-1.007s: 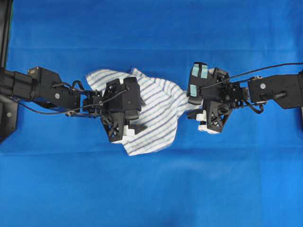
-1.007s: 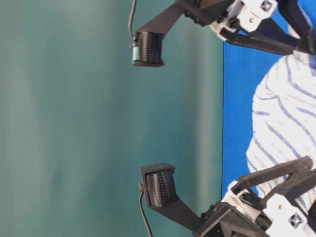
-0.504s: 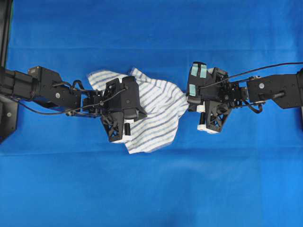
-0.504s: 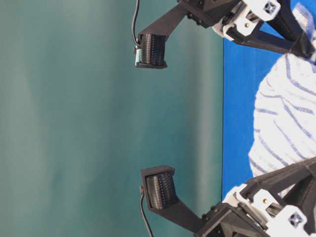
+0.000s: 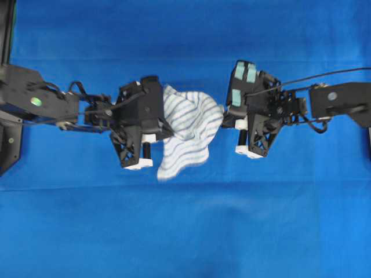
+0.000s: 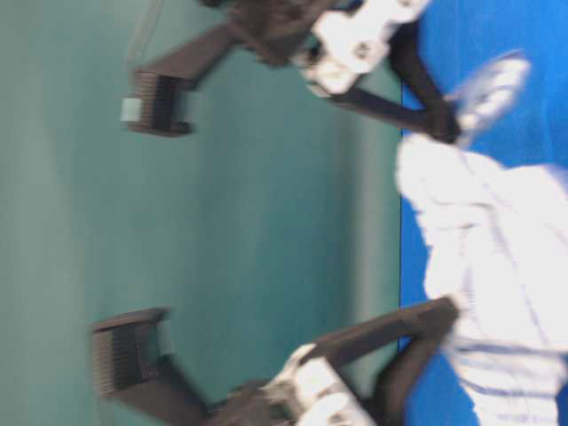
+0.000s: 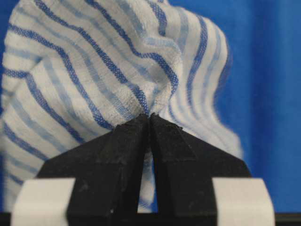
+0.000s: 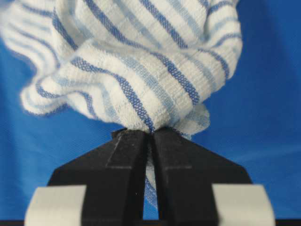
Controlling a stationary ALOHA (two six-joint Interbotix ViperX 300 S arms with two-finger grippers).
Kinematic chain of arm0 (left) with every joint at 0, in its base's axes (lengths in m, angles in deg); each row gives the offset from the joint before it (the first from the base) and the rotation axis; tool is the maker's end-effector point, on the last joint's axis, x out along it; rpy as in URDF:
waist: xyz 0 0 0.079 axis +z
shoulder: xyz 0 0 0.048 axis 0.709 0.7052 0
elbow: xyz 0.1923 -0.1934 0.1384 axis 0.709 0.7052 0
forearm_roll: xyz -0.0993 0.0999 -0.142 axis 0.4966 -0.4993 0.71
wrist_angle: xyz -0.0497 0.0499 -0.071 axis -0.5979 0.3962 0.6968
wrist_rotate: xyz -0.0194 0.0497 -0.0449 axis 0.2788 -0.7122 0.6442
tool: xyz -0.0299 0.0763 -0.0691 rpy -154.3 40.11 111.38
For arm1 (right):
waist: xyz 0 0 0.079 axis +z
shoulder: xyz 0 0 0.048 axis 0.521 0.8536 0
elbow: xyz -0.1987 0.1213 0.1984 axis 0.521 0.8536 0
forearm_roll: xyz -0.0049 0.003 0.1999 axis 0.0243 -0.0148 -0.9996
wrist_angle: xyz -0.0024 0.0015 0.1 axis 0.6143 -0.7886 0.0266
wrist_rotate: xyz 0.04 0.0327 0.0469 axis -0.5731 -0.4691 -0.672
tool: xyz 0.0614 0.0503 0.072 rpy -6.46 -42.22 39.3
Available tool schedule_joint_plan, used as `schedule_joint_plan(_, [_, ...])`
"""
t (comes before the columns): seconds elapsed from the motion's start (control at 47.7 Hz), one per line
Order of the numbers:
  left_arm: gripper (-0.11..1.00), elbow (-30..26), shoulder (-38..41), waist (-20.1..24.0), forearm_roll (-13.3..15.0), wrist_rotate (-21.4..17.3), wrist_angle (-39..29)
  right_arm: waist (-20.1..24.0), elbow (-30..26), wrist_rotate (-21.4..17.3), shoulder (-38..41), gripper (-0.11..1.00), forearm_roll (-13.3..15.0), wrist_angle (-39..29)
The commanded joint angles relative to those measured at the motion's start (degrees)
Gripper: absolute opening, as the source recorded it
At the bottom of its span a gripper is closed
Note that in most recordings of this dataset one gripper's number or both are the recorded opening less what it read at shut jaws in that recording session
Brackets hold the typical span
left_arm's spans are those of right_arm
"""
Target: Lift the towel with both arms.
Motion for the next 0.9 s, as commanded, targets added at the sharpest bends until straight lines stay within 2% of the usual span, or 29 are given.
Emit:
schedule_joint_plan(0.0, [0.02, -2.02, -4.83, 0.26, 0.0, -0.09, -3.34, 0.88, -2.9, -0.09, -4.92, 0.04, -0.18, -3.52])
schedule_joint_plan(0.42, [0.02, -11.16, -20.92, 1.58, -0.26, -0.18, -20.83, 2.02, -13.89, 0.79, -16.0, 0.04, 0.09, -20.39])
schedule_joint_plan(0.587, [0.02, -13.8, -25.58, 2.55, -0.26, -0.26, -23.47, 2.11, -20.21, 2.37, -19.42, 0.04, 0.79, -26.46])
schedule_joint_plan(0.881, [0.02, -17.58, -31.99, 4.13, -0.35, -0.35, -24.7, 2.02, -28.65, 4.92, -21.36, 0.04, 0.79, -31.73])
